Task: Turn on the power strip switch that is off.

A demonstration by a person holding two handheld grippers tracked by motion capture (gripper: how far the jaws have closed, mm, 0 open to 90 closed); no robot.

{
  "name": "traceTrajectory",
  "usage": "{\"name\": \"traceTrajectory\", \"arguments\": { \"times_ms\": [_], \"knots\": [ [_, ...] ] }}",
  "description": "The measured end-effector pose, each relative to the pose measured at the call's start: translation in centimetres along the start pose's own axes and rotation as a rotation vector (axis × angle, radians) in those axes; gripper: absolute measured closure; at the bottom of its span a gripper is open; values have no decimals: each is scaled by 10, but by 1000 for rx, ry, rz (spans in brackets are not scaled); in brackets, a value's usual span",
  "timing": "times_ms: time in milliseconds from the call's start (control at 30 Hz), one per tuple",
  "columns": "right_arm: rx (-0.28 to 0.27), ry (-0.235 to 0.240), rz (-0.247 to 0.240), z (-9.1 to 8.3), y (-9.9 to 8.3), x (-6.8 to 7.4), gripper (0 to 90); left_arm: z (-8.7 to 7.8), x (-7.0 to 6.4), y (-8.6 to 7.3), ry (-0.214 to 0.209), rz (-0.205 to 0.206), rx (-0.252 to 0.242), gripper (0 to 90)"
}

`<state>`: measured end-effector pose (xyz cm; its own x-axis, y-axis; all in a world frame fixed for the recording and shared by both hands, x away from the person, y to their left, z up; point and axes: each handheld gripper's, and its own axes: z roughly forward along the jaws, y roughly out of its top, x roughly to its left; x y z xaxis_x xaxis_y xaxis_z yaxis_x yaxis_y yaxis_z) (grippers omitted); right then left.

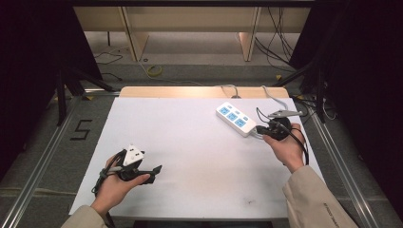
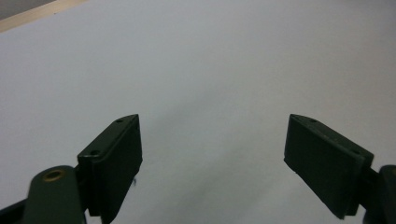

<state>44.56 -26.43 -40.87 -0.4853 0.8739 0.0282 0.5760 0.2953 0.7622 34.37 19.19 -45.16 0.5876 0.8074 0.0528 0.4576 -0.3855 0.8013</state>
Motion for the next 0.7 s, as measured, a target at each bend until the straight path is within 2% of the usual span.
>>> {"name": "traceTrajectory", "arguments": {
  "times_ms": [700],
  "knots": [
    [51, -6, -12, 27, 5, 0, 900, 1, 0, 0, -1, -3, 1, 188]
  ]
}}
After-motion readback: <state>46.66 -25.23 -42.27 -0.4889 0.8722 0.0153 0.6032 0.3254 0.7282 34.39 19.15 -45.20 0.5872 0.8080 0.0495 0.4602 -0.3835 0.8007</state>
